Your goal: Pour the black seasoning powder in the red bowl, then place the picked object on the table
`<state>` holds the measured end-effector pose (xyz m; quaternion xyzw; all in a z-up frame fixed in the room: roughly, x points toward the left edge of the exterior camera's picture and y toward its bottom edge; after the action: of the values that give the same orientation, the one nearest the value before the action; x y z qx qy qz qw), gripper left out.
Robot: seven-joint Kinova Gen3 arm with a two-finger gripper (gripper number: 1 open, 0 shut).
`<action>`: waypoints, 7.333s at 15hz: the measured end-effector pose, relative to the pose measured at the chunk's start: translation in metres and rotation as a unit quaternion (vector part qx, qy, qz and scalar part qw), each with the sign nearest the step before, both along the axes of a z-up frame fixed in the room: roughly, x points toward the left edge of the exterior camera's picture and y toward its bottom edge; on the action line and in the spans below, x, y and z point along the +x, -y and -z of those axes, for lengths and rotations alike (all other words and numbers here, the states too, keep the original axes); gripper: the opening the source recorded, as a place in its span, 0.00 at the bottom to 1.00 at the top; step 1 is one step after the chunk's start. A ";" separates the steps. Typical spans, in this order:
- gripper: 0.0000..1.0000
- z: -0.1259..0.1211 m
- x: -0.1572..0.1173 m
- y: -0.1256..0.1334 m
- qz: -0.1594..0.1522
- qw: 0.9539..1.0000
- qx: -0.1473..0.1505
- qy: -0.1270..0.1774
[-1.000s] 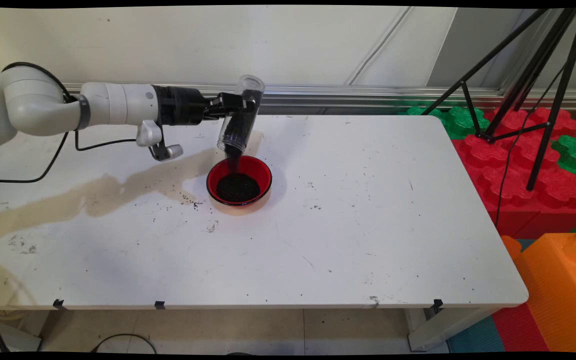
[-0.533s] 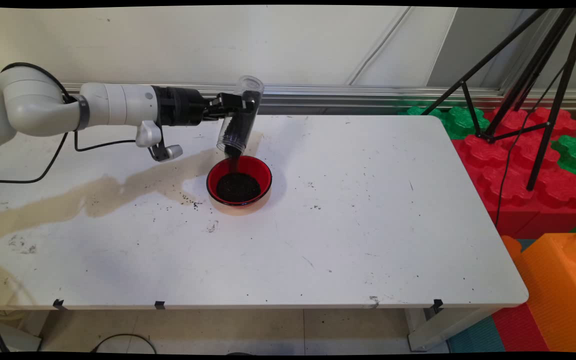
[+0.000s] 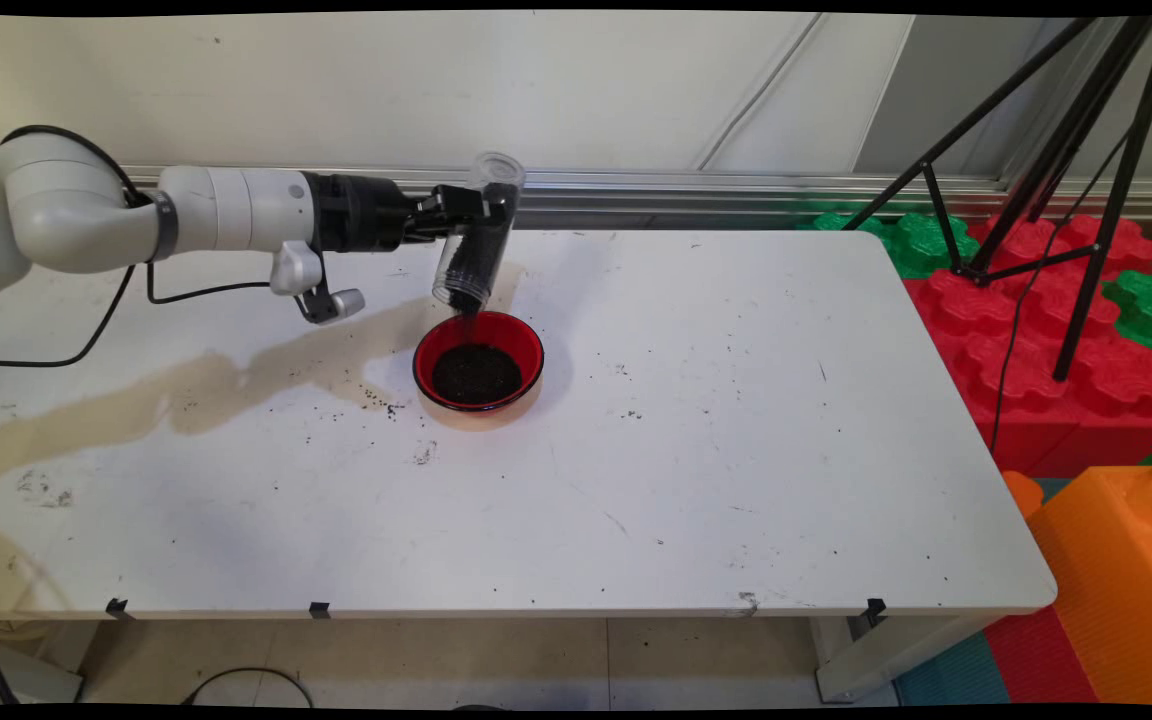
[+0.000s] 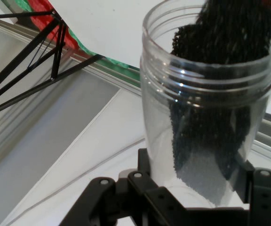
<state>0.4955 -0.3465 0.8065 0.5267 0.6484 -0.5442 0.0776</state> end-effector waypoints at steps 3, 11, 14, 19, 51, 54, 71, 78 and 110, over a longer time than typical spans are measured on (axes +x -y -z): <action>0.00 0.000 0.001 -0.001 -0.003 1.000 0.004 -0.003; 0.00 0.002 0.003 -0.005 -0.012 1.000 0.020 -0.015; 0.00 0.002 0.003 -0.006 -0.017 0.999 0.028 -0.023; 0.00 0.001 0.003 -0.007 -0.033 0.997 0.047 -0.046; 0.00 -0.035 -0.005 -0.014 -0.262 0.849 0.261 -0.377; 0.00 -0.040 -0.005 -0.012 -0.284 0.816 0.281 -0.418; 0.00 -0.046 0.018 0.007 -0.371 0.605 0.350 -0.612; 0.00 -0.026 0.036 0.011 -0.388 0.531 0.383 -0.649; 0.00 0.064 0.083 0.018 -0.423 0.419 0.426 -0.681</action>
<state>0.5787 -0.3645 0.7424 -0.3917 0.7791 -0.2777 -0.4031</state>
